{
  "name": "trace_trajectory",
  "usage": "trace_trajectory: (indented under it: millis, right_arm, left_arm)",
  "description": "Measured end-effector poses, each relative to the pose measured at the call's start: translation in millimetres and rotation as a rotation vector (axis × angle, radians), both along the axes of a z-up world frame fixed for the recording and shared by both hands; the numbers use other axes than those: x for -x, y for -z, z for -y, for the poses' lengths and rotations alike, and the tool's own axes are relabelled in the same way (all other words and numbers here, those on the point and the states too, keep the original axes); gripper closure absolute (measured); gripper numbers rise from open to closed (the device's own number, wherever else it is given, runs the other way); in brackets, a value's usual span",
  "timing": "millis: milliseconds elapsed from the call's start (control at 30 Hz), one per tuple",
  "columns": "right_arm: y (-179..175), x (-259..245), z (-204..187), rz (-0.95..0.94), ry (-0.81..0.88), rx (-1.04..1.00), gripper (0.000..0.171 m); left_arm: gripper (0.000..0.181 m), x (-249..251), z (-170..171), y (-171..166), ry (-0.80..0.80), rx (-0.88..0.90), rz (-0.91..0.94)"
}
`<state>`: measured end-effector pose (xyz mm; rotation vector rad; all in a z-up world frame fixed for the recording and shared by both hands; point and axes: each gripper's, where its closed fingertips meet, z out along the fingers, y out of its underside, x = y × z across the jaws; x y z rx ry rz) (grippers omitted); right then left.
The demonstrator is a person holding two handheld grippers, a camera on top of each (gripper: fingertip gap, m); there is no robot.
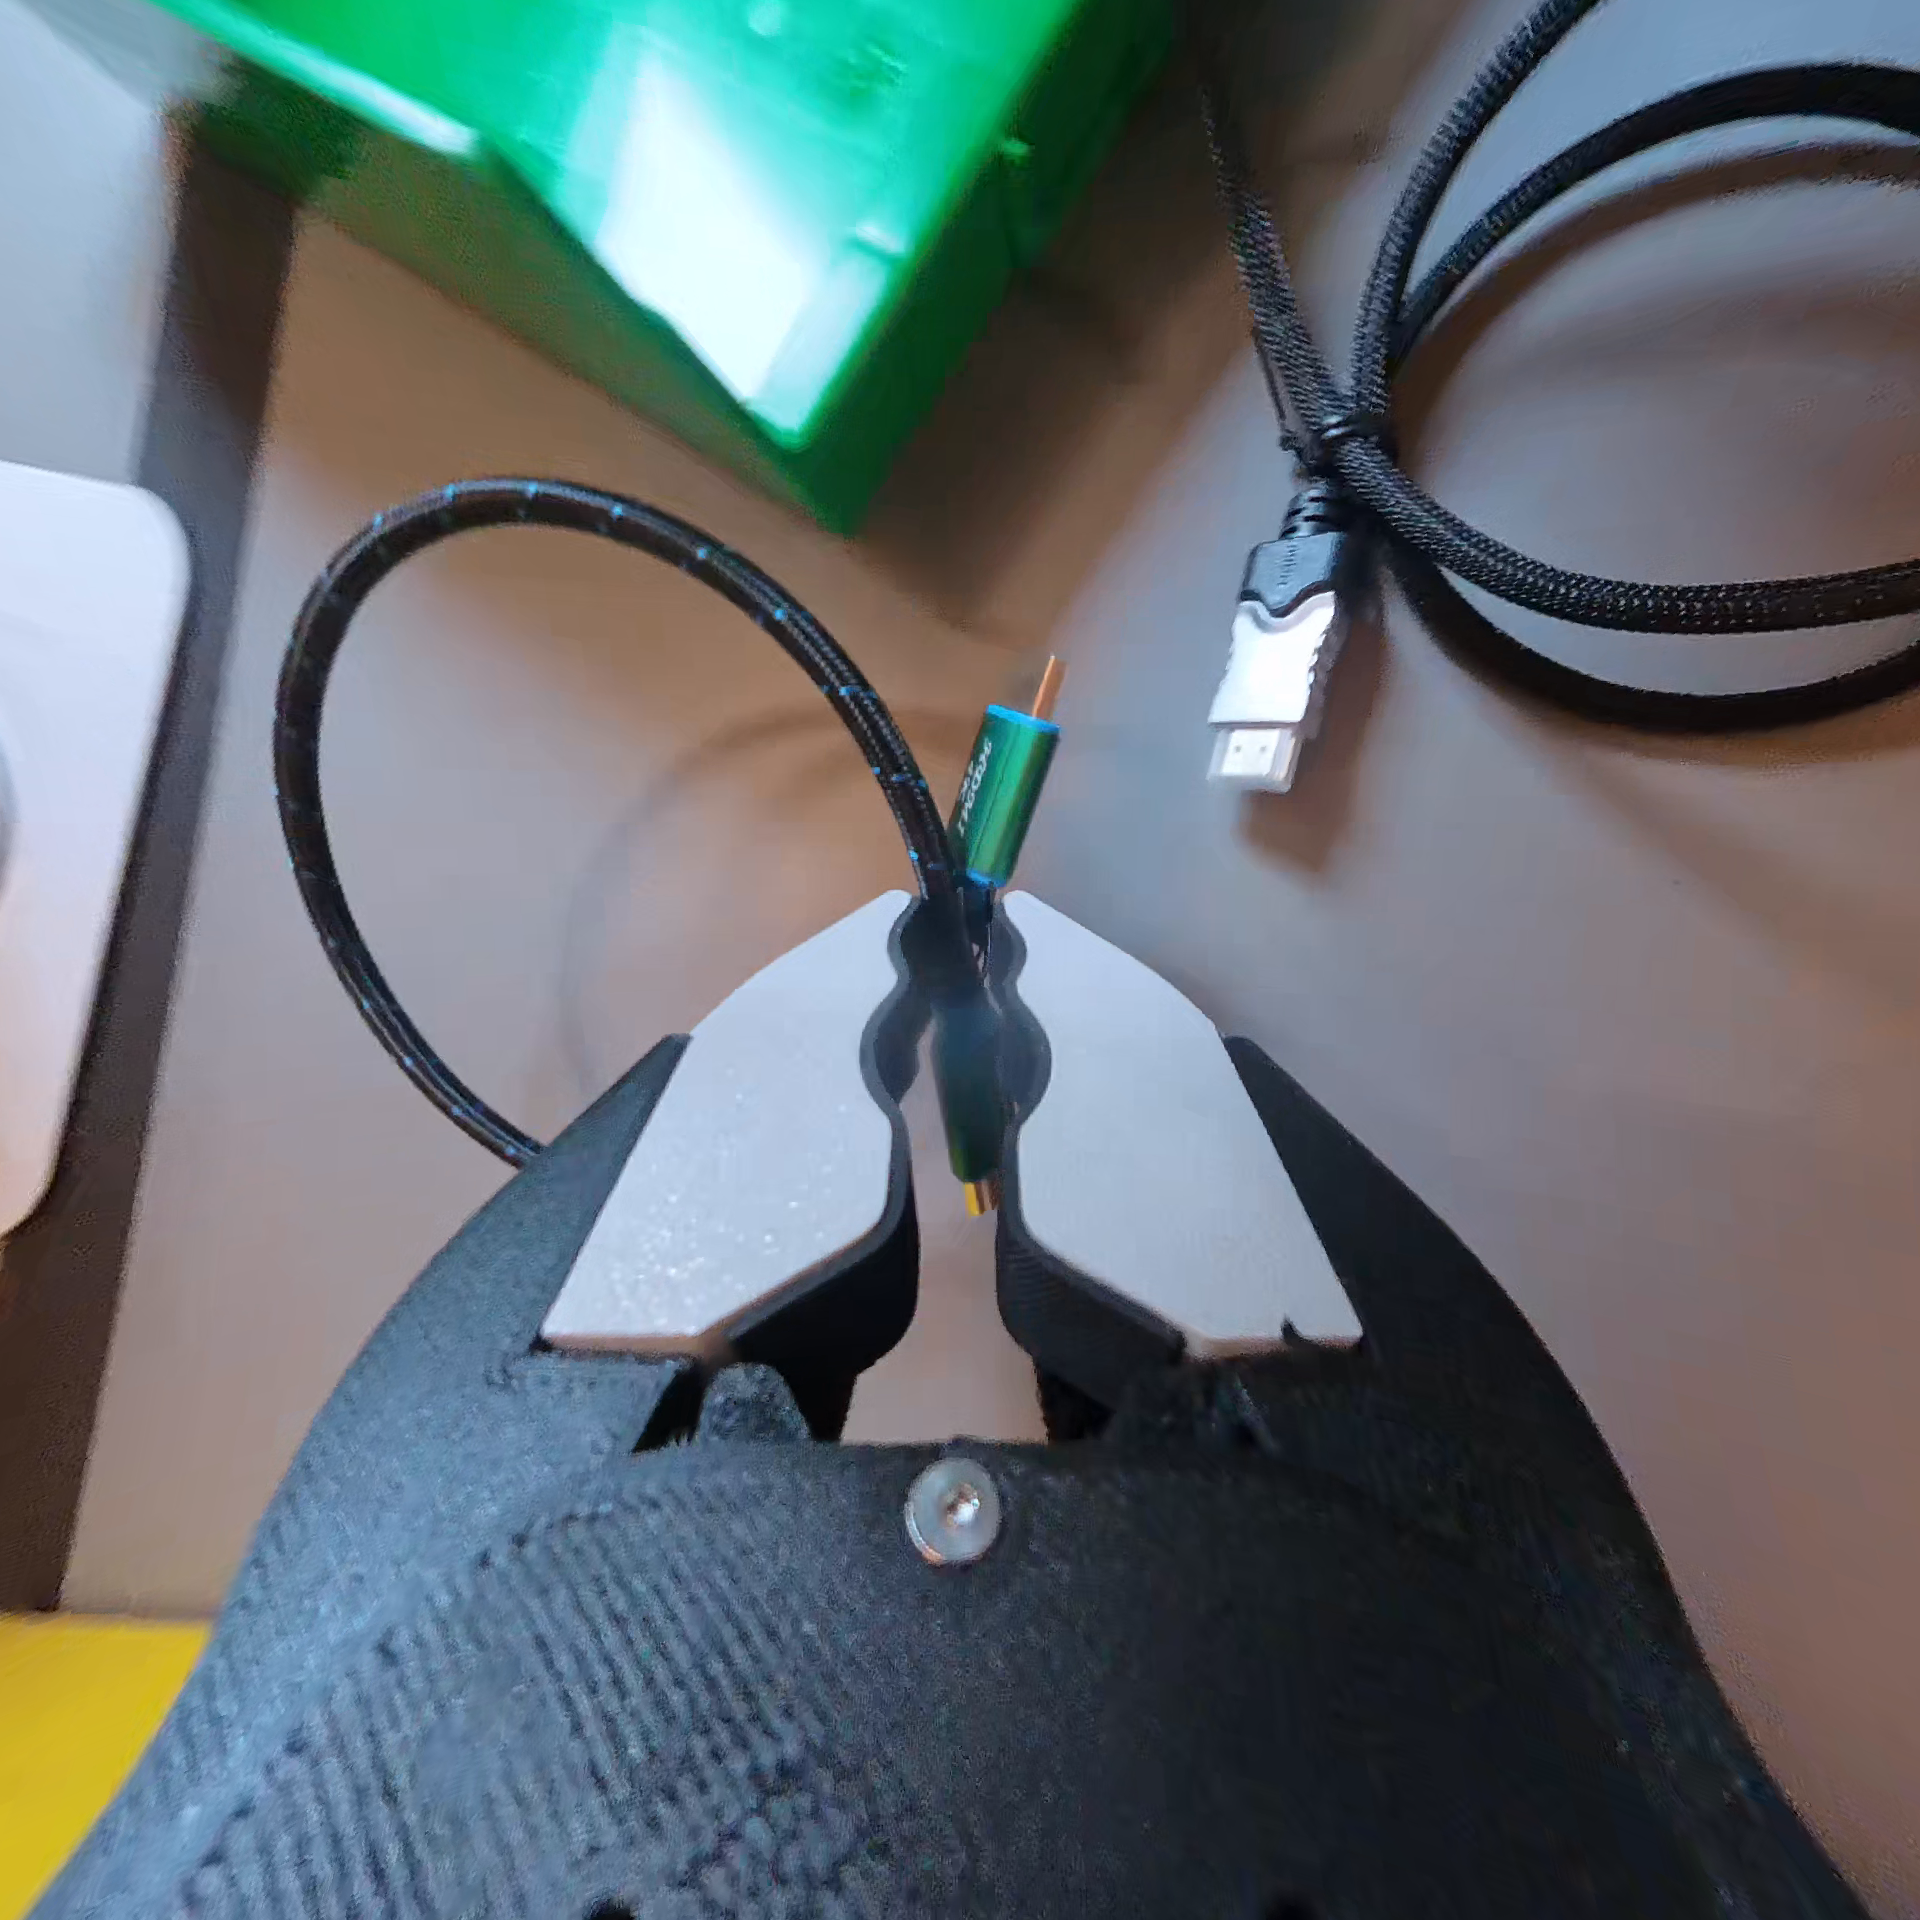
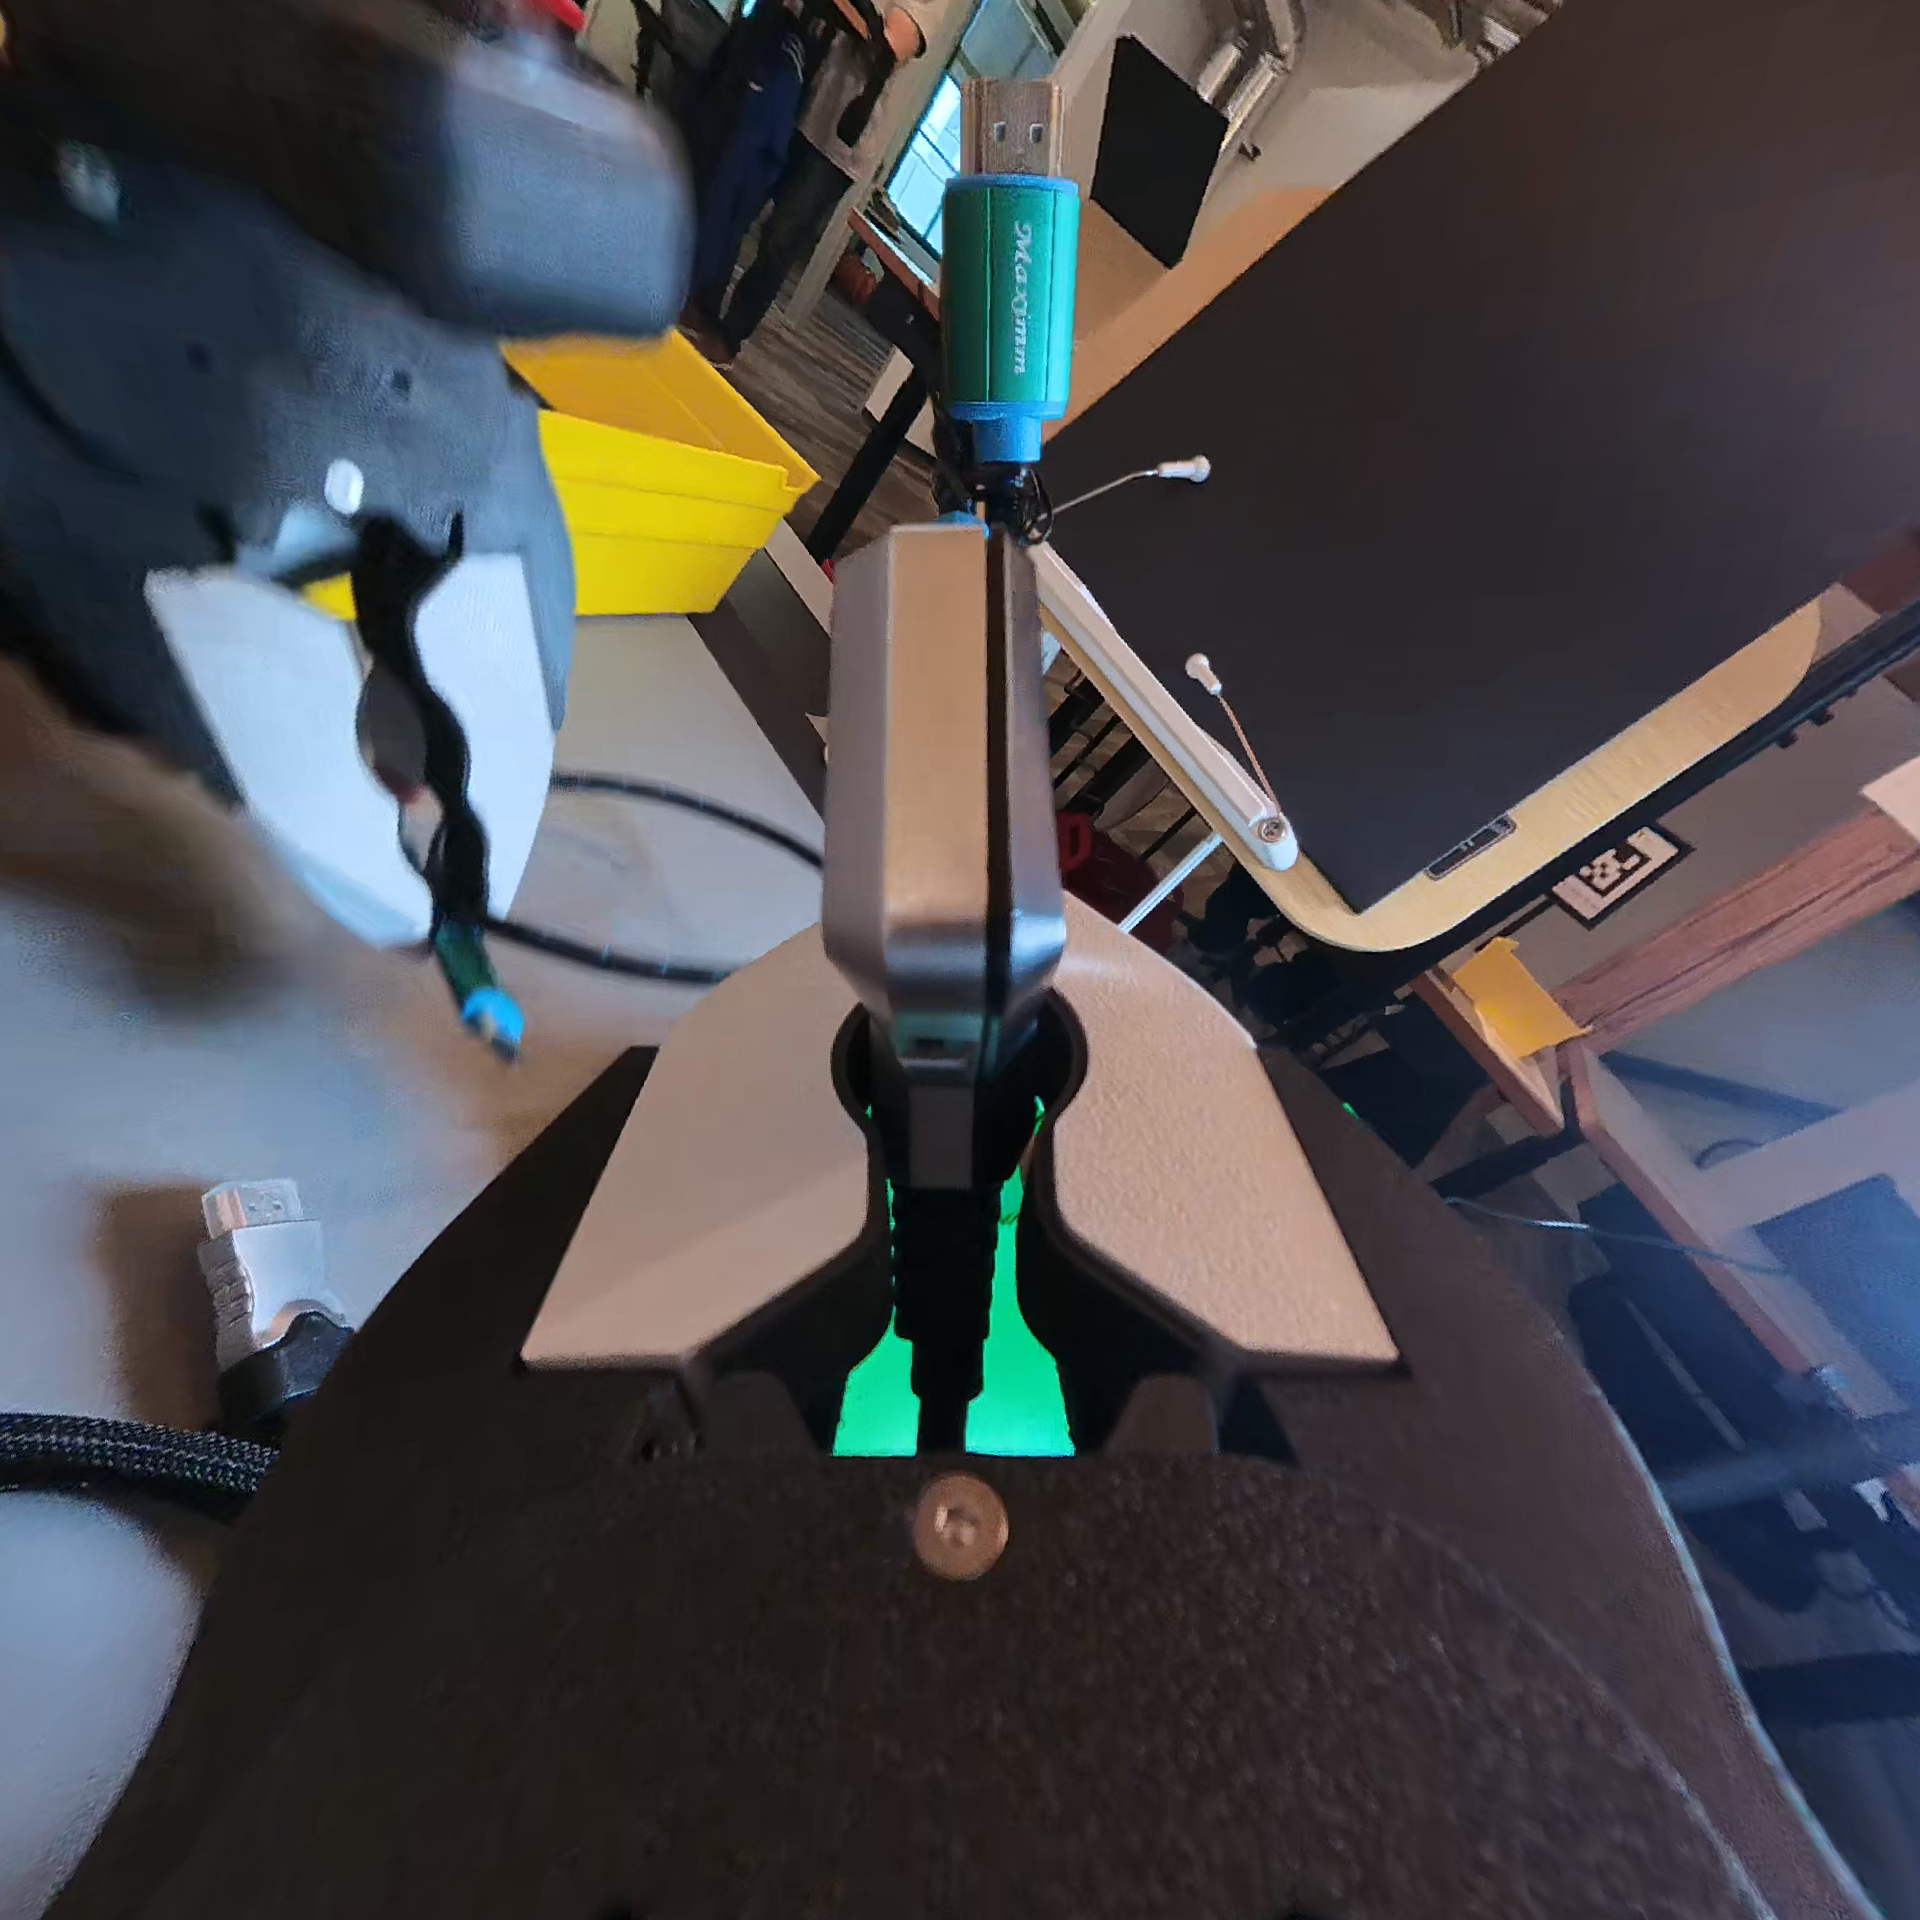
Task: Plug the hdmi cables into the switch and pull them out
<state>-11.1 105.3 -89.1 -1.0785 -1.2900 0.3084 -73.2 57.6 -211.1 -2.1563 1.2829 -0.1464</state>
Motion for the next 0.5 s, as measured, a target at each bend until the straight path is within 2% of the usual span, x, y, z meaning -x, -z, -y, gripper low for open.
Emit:
trace_trajectory:
  millis: [33, 167, 233, 333, 433, 500]
  right_arm:
    - [0, 0, 0, 0.008, 0.001, -0.015, 0.148]
    - [0, -3, -6, 0.017, 0.051, -0.021, 0.147]
    - [1, -5, -11, 0.015, 0.079, -0.001, 0.147]
    - [8, -1, -8, 0.096, 0.084, -0.069, 0.148]
    - [21, 16, 13, 0.209, 0.008, -0.178, 0.148]
    - [32, 26, 24, 0.307, -0.021, -0.272, 0.148]
  left_arm:
    - [0.17, 10, 0, -12, -0.02, -0.017, -0.001]
    - [0.17, 43, 10, -69, -0.077, -0.087, 0.065]
    - [0.17, 63, 11, -104, -0.146, -0.182, 0.105]
    - [0.17, 85, 19, -143, -0.204, -0.334, 0.054]
    - [0.17, 69, 31, -156, -0.157, -0.402, -0.029]
    - [0.17, 50, 36, -150, -0.102, -0.407, -0.126]
